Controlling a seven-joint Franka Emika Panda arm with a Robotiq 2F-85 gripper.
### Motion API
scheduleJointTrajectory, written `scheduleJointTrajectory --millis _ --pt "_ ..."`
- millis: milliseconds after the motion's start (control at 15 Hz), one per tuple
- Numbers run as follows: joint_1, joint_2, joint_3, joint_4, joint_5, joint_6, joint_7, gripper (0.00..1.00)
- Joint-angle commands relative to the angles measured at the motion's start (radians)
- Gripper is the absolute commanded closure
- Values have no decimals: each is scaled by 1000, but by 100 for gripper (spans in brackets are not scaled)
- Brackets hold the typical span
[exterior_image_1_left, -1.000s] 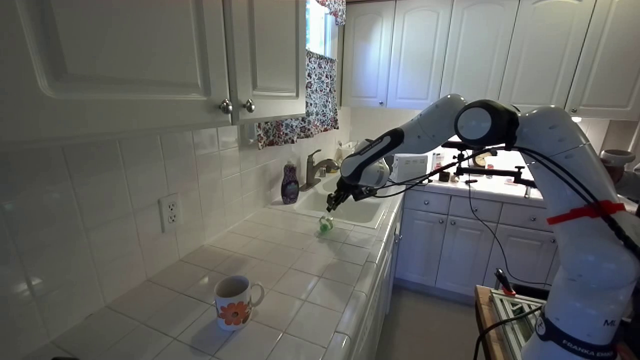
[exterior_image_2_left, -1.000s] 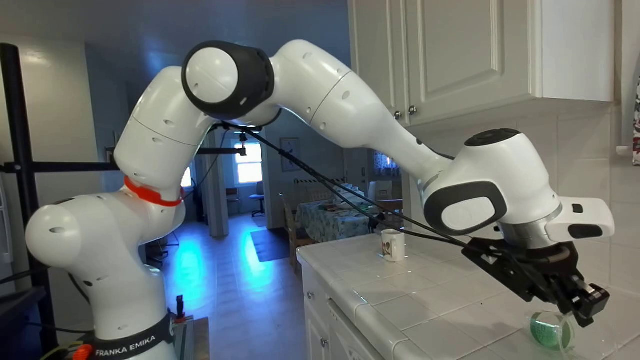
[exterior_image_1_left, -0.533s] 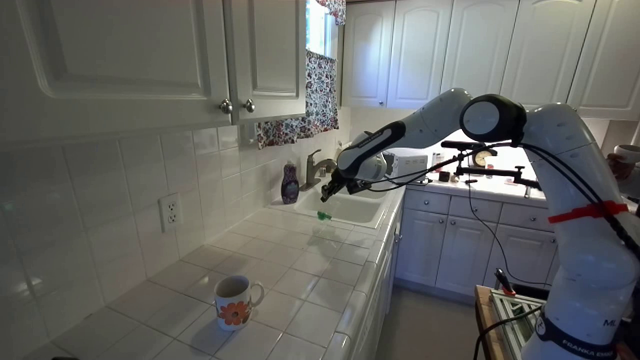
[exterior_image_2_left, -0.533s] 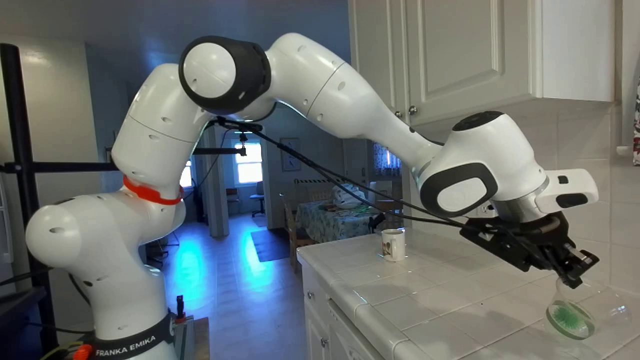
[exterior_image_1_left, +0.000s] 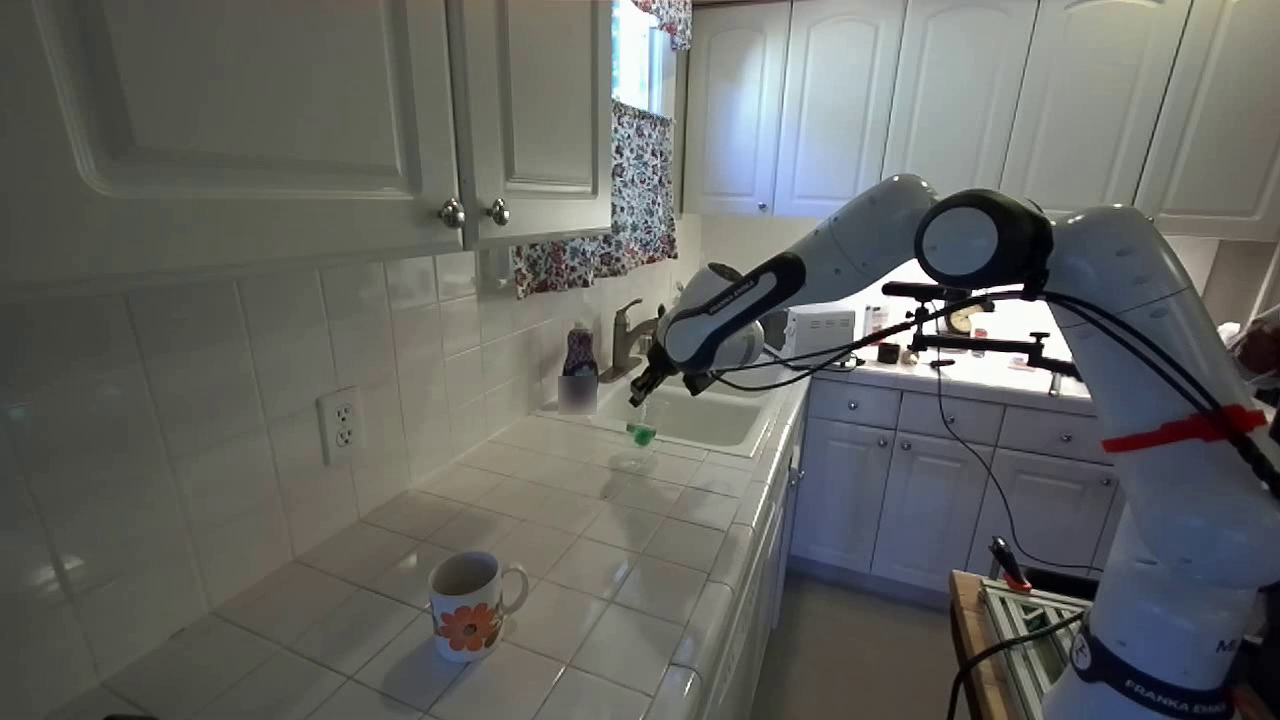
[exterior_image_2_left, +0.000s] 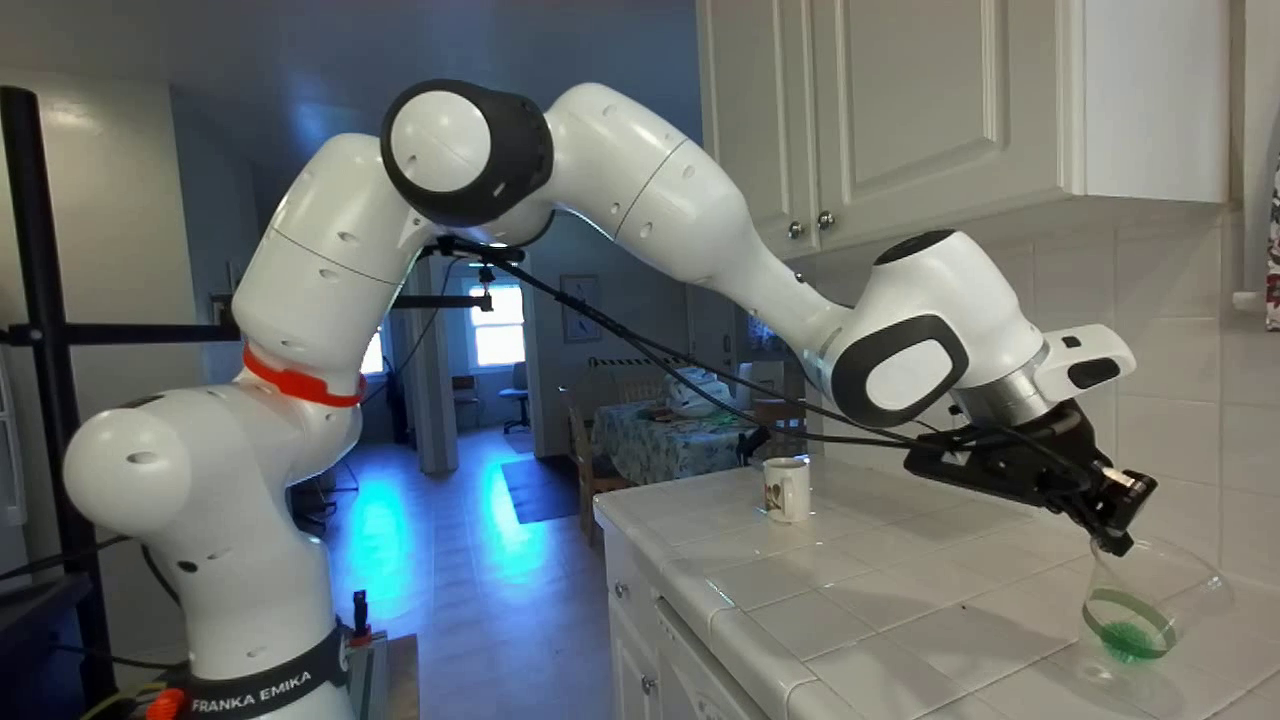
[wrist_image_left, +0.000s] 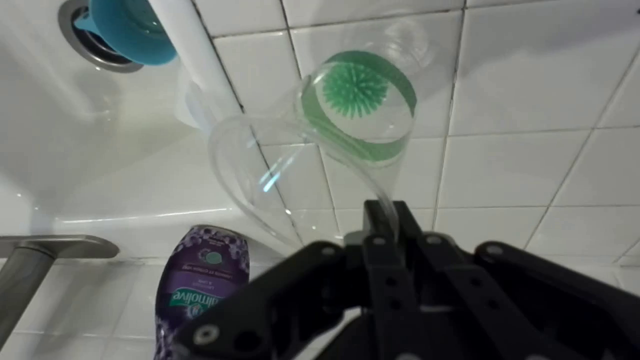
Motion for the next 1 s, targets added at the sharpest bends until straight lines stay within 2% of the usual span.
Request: scheduleJointTrajectory --millis 0,133,267,800,867,933 --pt "147 -11 -160 -40 -160 26 88 98" --pt "224 -3 -243 -38 -254 23 143 98" --pt "273 10 -290 -35 -319 23 184 98" --pt "341 41 -333 -53 -385 30 262 98" --pt "351 45 -344 -53 -393 29 275 69" --pt "353 48 -346 -55 -396 29 279 68"
